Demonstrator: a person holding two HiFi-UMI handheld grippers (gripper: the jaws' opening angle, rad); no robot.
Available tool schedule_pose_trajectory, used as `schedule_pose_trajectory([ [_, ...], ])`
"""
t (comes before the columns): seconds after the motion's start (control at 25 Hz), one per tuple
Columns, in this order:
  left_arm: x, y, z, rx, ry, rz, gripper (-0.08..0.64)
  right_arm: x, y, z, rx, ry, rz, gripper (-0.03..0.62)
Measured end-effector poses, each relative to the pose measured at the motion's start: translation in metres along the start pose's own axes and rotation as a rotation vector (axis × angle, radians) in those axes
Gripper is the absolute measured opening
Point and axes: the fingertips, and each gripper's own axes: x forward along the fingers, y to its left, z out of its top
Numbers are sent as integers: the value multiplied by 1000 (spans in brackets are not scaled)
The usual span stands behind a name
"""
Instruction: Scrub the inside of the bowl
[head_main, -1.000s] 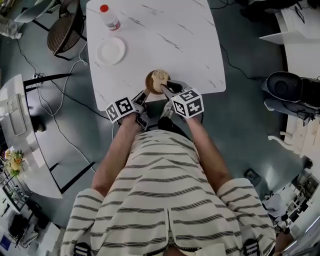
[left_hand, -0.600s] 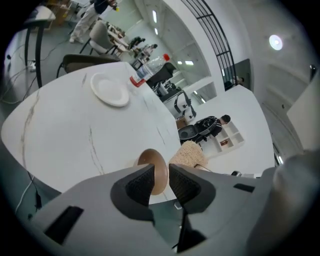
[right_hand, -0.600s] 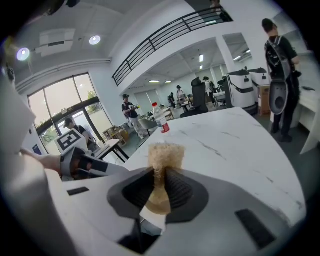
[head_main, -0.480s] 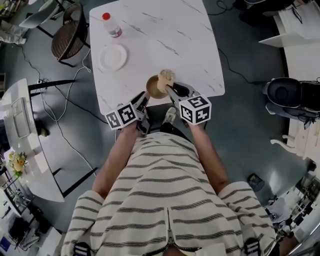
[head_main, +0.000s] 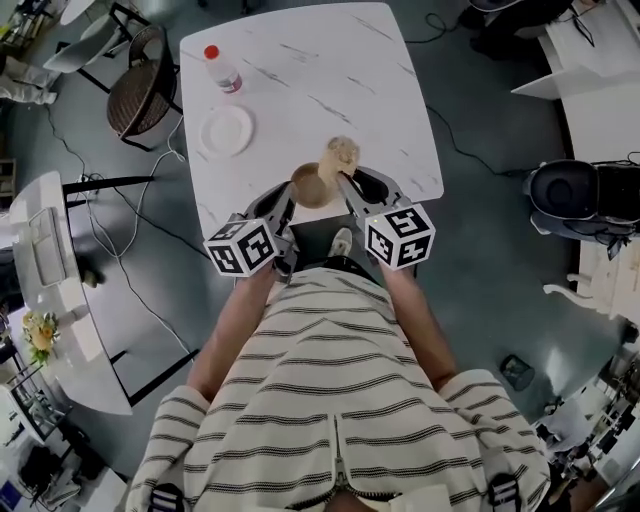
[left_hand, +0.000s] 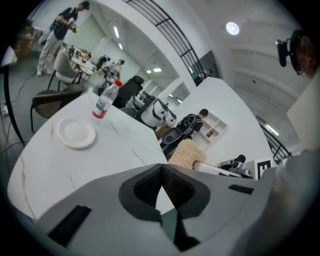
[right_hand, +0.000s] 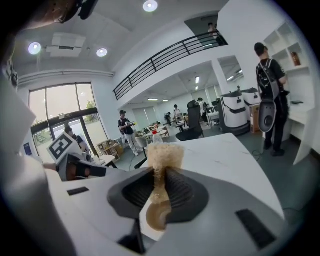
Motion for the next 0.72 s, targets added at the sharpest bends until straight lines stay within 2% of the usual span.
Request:
schedule_pose_trajectory([
  [0.28, -11, -39, 43, 209, -103, 4, 5, -19, 1, 46, -30, -104, -20, 72],
  [0.48, -22, -71, 72, 370, -196, 18, 5, -33, 13, 80, -103, -179, -16, 72],
  [0.72, -36, -95, 98, 469, -283, 27, 5, -42, 30, 116, -151, -260, -2, 72],
])
